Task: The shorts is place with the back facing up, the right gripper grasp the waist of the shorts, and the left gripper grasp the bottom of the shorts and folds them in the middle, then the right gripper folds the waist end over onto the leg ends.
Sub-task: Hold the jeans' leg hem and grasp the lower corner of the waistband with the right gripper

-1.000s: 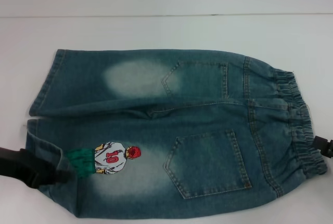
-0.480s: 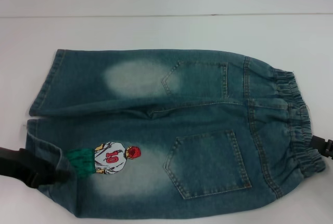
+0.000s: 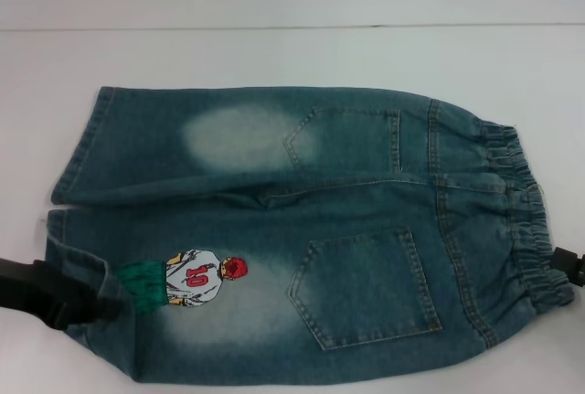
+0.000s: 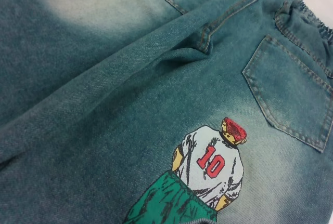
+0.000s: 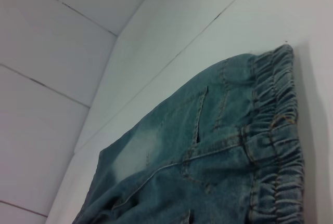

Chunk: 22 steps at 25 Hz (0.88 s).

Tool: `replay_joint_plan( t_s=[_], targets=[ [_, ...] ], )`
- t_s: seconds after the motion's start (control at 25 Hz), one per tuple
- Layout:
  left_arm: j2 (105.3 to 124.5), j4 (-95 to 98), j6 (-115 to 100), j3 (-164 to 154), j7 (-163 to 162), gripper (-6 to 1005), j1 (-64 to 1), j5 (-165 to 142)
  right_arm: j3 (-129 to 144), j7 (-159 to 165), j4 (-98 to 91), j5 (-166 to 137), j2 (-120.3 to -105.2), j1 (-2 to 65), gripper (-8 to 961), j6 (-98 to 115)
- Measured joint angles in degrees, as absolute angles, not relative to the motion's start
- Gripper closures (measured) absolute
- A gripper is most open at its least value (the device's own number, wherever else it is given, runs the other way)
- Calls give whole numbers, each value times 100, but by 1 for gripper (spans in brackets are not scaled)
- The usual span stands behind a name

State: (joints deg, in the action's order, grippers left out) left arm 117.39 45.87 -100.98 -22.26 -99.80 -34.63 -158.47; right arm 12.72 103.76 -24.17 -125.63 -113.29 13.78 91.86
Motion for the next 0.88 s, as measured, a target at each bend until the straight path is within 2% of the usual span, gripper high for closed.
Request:
replay_joint_plan(
  t_s=[0.88],
  targets=[
    [11733, 4576, -10095, -2217, -9958, 944, -3449, -15843, 1257, 10405, -2417, -12560, -11341, 1396, 37, 9072]
  ],
)
